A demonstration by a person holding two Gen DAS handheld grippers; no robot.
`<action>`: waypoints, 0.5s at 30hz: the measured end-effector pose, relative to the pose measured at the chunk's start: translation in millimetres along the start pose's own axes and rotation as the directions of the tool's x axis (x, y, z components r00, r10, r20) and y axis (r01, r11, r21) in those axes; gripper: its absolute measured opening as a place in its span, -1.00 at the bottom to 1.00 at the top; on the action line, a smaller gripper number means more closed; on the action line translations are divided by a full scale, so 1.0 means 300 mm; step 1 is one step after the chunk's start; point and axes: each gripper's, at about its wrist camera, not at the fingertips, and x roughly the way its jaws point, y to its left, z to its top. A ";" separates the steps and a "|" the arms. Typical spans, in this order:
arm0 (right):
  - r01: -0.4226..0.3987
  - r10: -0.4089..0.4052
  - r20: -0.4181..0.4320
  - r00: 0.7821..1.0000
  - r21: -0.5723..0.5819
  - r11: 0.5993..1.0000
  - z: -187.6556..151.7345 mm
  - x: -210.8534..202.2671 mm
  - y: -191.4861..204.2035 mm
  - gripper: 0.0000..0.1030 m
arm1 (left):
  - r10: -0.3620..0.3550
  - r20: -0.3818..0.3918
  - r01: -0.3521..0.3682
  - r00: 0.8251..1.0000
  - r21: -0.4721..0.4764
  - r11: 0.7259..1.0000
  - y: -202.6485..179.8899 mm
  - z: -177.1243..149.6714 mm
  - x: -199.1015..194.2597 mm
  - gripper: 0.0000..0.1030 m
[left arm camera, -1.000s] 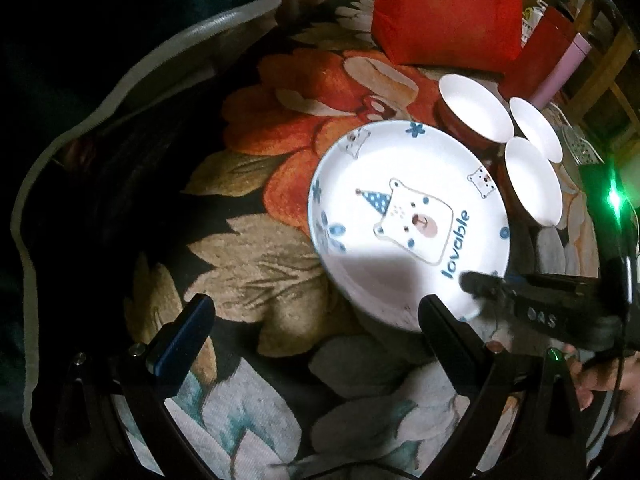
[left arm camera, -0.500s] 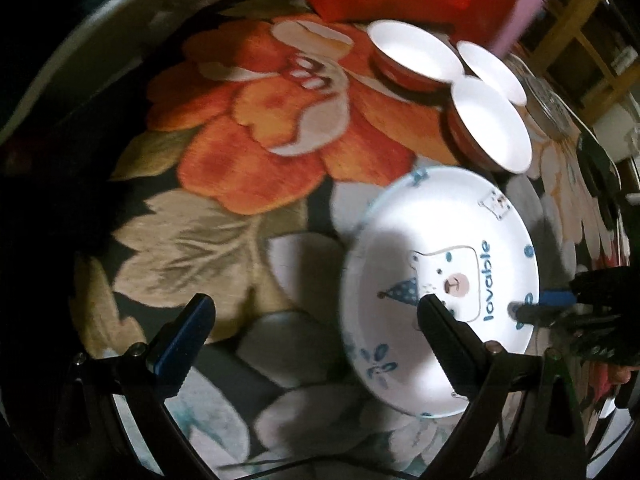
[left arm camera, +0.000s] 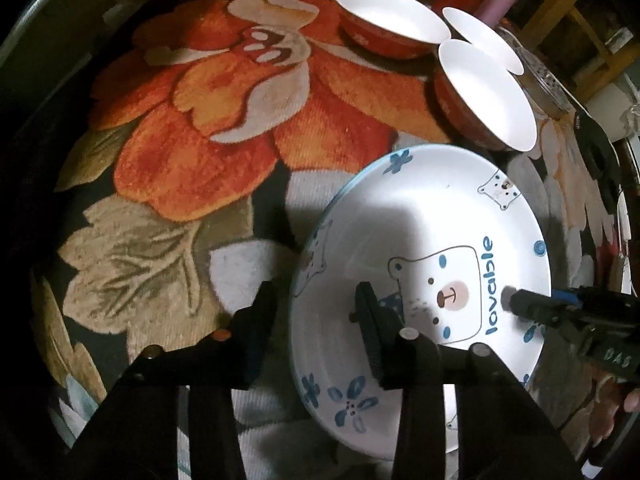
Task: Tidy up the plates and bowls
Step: 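Close both grippers on the rim of the second bear plate, then lift the bear plate and carry it over the plate stack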
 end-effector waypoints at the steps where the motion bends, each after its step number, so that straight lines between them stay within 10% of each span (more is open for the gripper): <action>1: 0.022 -0.022 0.002 1.000 0.004 1.000 -0.002 0.006 0.005 -0.51 | -0.004 0.007 0.004 1.000 0.004 1.000 -0.002 0.002 -0.003 -0.40; 15: 0.081 -0.081 0.011 0.997 0.011 0.997 -0.013 0.035 0.012 -0.42 | -0.043 -0.006 0.043 0.999 -0.019 0.999 0.019 0.022 0.012 -0.32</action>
